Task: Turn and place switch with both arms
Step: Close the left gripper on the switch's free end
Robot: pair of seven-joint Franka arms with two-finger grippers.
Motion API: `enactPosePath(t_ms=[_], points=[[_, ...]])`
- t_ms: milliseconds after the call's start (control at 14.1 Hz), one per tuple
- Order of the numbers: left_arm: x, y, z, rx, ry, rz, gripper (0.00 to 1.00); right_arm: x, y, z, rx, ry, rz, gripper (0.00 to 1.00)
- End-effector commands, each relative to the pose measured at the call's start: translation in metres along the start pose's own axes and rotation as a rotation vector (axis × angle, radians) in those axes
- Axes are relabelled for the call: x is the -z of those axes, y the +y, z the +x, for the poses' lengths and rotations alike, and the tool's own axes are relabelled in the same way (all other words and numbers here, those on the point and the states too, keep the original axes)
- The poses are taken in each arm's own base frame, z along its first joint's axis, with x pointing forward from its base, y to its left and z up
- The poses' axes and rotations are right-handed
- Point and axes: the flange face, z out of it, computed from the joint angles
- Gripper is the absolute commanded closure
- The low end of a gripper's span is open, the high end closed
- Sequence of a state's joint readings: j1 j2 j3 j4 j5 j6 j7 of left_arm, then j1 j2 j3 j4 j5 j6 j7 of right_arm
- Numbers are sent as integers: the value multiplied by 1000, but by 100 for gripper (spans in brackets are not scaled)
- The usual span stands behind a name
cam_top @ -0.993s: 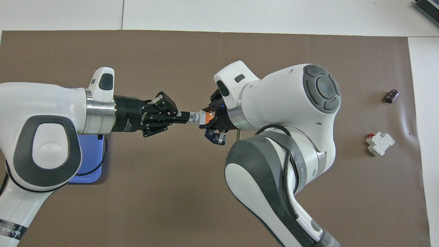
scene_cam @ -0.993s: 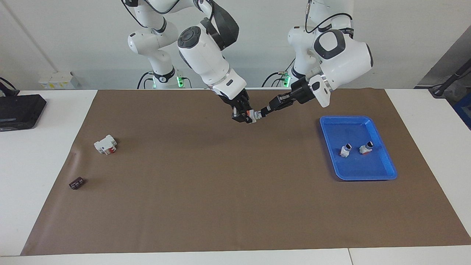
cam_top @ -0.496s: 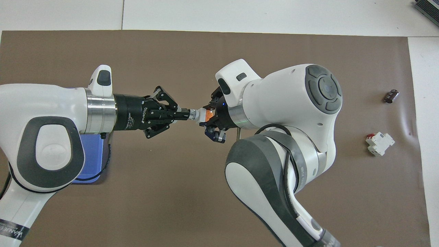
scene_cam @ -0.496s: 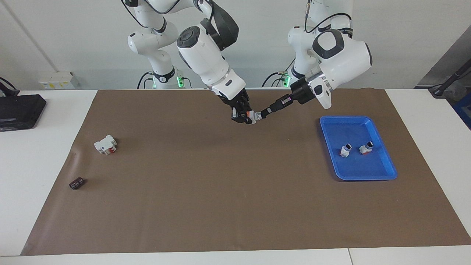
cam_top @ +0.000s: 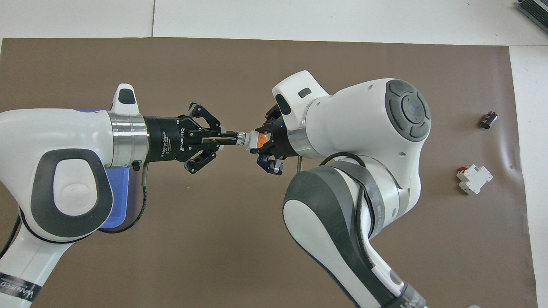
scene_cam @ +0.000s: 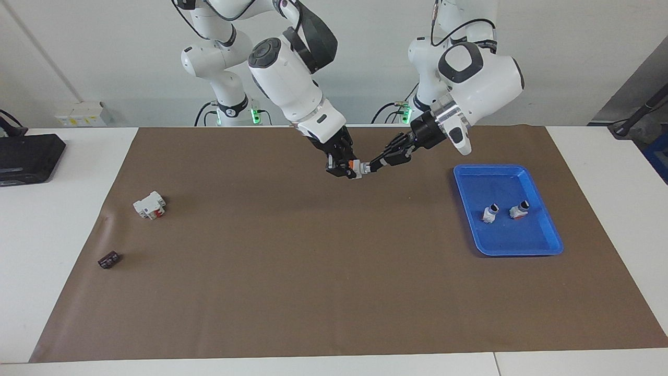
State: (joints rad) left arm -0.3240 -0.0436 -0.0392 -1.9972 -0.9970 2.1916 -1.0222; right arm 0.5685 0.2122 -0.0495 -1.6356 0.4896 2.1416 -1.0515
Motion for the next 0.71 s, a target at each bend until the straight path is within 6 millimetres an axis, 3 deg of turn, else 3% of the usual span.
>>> enactPosePath(t_ms=[0,213,638], points=[[10,7,13,152,73,-66,100,6,-18,5,-4,-3,27,100],[11,7,12,233,122,-42,100,6,-18,5,-13,-3,27,100],[14,7,9,229,121,-43,100,7,-18,6,-18,-3,26,100]])
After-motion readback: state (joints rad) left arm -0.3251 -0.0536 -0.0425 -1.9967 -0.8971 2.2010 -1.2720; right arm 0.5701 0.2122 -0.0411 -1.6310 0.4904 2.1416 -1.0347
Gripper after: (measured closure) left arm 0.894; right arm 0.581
